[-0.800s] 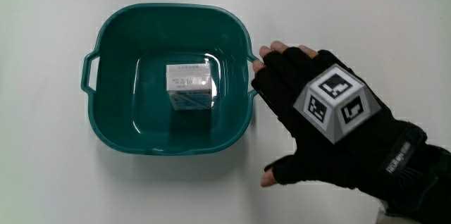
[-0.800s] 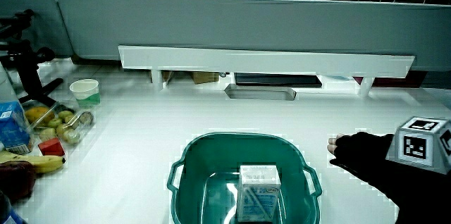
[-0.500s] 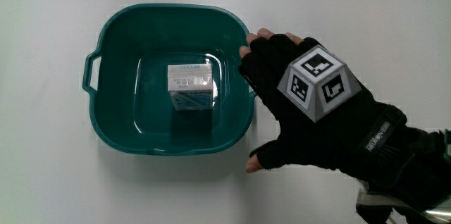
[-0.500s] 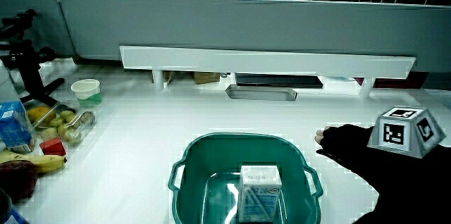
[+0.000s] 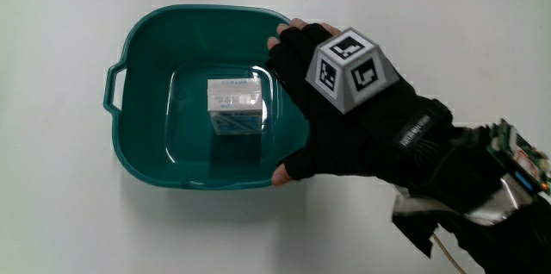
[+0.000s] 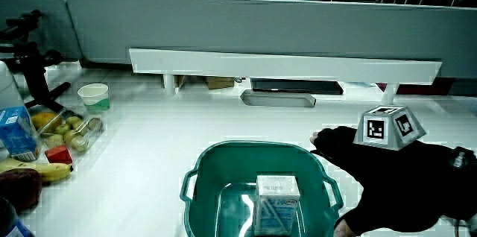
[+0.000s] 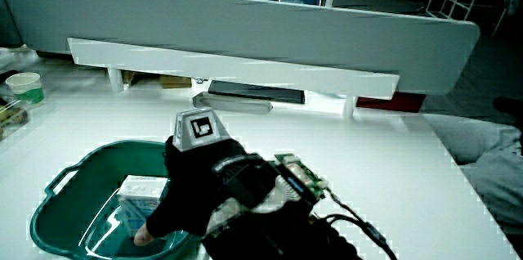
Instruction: Pick milk from plate
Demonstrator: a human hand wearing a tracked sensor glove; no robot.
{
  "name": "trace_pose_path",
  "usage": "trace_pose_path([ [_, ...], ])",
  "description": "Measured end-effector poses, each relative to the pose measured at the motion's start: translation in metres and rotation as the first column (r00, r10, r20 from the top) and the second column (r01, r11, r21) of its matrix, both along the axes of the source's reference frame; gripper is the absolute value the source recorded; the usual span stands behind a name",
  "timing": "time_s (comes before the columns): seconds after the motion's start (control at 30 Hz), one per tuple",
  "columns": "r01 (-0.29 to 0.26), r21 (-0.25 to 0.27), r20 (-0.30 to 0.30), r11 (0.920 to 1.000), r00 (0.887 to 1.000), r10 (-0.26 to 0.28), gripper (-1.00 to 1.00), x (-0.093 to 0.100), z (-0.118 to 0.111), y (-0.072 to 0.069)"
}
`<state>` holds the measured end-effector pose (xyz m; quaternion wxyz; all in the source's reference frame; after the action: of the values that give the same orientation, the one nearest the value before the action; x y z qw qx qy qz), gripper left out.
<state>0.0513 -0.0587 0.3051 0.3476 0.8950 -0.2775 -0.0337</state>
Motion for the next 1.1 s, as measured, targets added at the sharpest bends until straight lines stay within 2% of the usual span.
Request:
trace_pose_path([
  [0.03,-0.008,-0.011,-0.002,0.9999,1.000,0.008,0.00,-0.001,0.003,-0.002],
  [0.07,-0.012,0.004,-0.006,0.9999,1.000,0.012,0.00,-0.003,0.005,-0.004],
  [0.2,0.002,-0.065,0.027,0.9979,1.000,0.000,0.00,-0.011,0.006,-0.010],
  [0.33,0.001,-0.088,0.038,0.9961,0.999,0.002,0.00,-0.014,0.010,-0.013],
  [0.4,-0.013,-0.078,0.028,0.9968,0.999,0.015,0.00,-0.015,0.014,-0.017],
  [0.53,-0.026,-0.098,0.026,0.9949,0.999,0.029,0.00,-0.019,0.021,-0.023],
  [0.57,-0.024,-0.121,0.033,0.9923,0.999,0.028,0.00,-0.020,0.022,-0.024],
  [0.6,-0.027,-0.113,0.033,0.9932,0.999,0.031,0.00,-0.021,0.024,-0.025],
  [0.7,-0.038,-0.137,0.033,0.9899,0.999,0.043,0.00,-0.024,0.032,-0.028],
  [1.1,-0.030,-0.176,0.064,0.9838,0.997,0.042,0.00,-0.039,0.056,-0.031],
])
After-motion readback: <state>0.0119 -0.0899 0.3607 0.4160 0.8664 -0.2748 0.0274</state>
